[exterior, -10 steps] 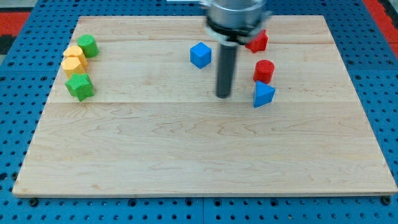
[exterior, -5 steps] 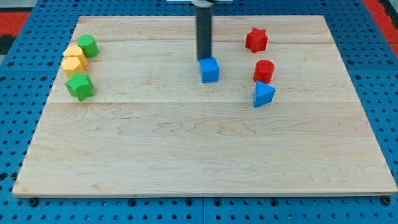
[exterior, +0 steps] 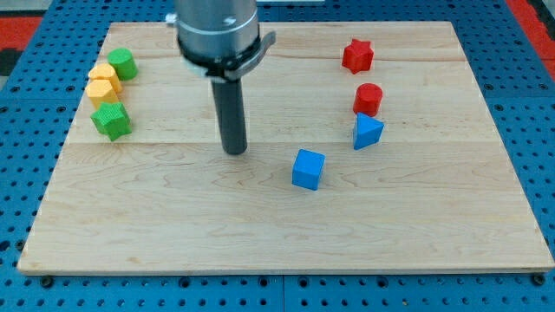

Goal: Place the blue cube below the blue triangle

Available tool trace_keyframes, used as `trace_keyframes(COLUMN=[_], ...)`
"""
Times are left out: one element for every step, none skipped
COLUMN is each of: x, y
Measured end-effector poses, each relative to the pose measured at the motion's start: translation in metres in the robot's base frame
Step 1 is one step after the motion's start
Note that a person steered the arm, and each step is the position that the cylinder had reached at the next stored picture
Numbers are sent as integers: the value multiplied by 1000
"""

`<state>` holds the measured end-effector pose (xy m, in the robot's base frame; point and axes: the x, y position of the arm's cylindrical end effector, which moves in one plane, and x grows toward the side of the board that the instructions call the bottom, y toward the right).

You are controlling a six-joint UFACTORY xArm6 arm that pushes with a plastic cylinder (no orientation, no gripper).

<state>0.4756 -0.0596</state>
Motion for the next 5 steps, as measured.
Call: trace_keyframes(x=[21, 22, 26, 65, 51], y=[90, 166, 144, 176, 228])
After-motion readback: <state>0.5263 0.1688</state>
